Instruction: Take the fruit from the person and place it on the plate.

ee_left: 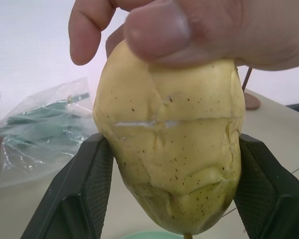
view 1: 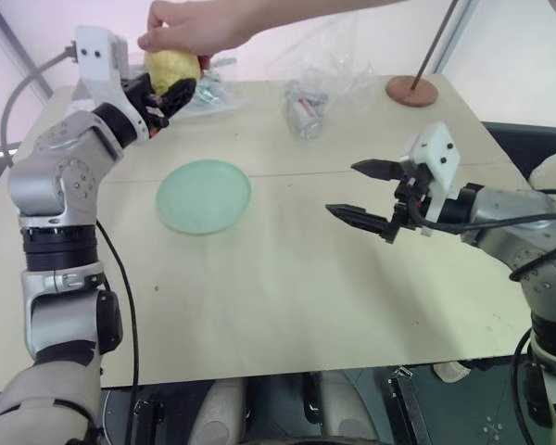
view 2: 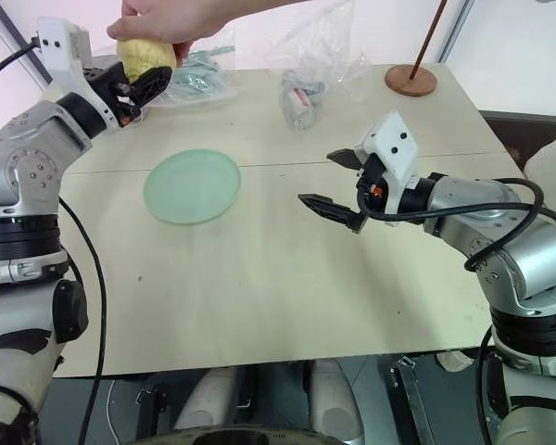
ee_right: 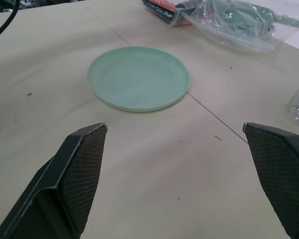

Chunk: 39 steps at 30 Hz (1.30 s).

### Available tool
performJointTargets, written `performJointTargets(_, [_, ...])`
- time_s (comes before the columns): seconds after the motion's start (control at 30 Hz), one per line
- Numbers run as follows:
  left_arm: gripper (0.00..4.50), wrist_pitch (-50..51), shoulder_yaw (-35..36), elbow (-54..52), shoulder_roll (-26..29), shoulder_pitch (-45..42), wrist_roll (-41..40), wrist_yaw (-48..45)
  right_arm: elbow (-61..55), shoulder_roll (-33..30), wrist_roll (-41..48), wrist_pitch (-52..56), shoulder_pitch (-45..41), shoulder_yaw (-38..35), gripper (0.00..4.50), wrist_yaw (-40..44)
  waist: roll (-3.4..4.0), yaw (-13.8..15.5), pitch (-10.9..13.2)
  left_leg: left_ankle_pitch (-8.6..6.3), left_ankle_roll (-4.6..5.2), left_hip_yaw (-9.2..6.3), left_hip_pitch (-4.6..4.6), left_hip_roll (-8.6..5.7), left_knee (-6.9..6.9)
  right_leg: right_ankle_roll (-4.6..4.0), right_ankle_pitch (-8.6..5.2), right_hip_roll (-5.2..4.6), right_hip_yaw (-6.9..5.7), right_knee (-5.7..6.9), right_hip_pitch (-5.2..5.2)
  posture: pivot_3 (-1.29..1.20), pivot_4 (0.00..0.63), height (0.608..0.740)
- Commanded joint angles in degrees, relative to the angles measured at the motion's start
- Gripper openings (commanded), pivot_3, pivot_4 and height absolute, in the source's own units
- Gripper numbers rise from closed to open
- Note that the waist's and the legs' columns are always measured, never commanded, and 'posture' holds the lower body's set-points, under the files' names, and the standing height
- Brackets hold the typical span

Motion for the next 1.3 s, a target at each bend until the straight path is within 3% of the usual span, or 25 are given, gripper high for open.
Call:
performJointTargets(0.03, [2.74, 2.4, 1.7, -2.9, 1.8, 0.4, -1.5, -1.4, -2.0, -0.6, 0.8, 0.0, -0.5, -2.0, 4.50, -0.2, 0.00, 0.0, 0.0, 0.00, 0.00, 0.00, 0.00, 0.00, 0.00, 0.00, 0.00, 0.00, 0.00, 0.00, 0.00, 0.00, 0.150, 0.740])
performJointTargets(0.2, [2.74, 8.7, 0.2, -3.2, 5.2, 4.1, -2.3, -5.3, -2.4, -0.2, 1.4, 0.4, -0.3, -1.9, 4.50, -0.8, 0.00, -0.1, 0.0, 0.00, 0.00, 0.00, 0.00, 0.01, 0.00, 0.00, 0.00, 0.02, 0.01, 0.01, -0.02, 0.00, 0.150, 0.740])
performJointTargets(0.37, [2.74, 7.7, -5.7, 1.6, 5.4, 5.4, 1.3, -10.2, -2.9, 1.7, 1.5, 0.5, -0.9, -0.6, 4.50, -2.1, 0.00, 0.2, 0.0, 0.00, 0.00, 0.00, 0.00, -0.02, 0.00, 0.00, 0.00, 0.05, -0.02, 0.01, 0.01, 0.00, 0.150, 0.740])
performJointTargets(0.7, [2.74, -5.5, -16.7, 25.0, 0.0, -0.5, 13.0, -18.7, 0.4, 9.9, -2.1, -1.3, -6.3, 6.1, 4.50, -5.0, 0.00, -0.1, 0.0, 0.00, 0.00, 0.02, -0.04, -0.03, 0.00, 0.00, 0.00, 0.07, -0.01, 0.01, -0.06, 0.00, 0.150, 0.740])
performJointTargets(0.93, [2.74, -11.7, -17.6, 35.4, -2.9, -3.3, 17.5, -20.6, 1.5, 12.4, -4.2, -2.7, -6.2, 8.4, 4.50, -4.6, -0.01, 0.1, 0.0, 0.00, 0.01, 0.03, -0.09, -0.06, 0.01, 0.04, 0.02, 0.04, -0.02, 0.01, -0.10, 0.00, 0.150, 0.740])
performJointTargets(1.1, [2.74, -13.3, -17.8, 37.2, -3.8, -2.9, 19.3, -21.6, 1.6, 12.8, -4.8, -2.8, -5.7, 8.5, 4.50, -4.1, -0.02, 0.0, 0.0, 0.00, 0.01, 0.03, -0.08, -0.07, 0.01, 0.06, 0.03, 0.03, -0.02, 0.03, -0.09, 0.00, 0.150, 0.740])
performJointTargets(1.17, [3.76, -13.3, -17.7, 37.0, -3.7, -2.8, 19.7, -21.9, 1.6, 13.0, -4.9, -2.7, -5.7, 8.4, 4.50, -4.1, -0.02, 0.0, 0.0, 0.00, 0.01, 0.02, -0.07, -0.06, 0.01, 0.06, 0.03, 0.04, -0.02, 0.04, -0.09, 0.00, 0.150, 0.740])
performJointTargets(1.23, [4.48, -13.3, -17.4, 36.8, -3.6, -2.6, 20.0, -22.0, 1.6, 13.2, -5.0, -2.7, -5.6, 8.5, 4.50, -4.0, -0.02, 0.0, 0.0, 0.00, 0.01, 0.02, -0.07, -0.07, 0.01, 0.06, 0.04, 0.04, -0.02, 0.04, -0.09, 0.00, 0.150, 0.740])
performJointTargets(1.3, [4.48, -13.1, -17.0, 35.9, -3.3, -2.2, 20.0, -22.5, 1.7, 13.3, -5.1, -2.6, -5.6, 8.5, 4.50, -4.0, -0.01, 0.0, 0.0, 0.00, 0.01, 0.02, -0.08, -0.07, 0.01, 0.06, 0.04, 0.04, -0.02, 0.05, -0.10, 0.00, 0.150, 0.740])
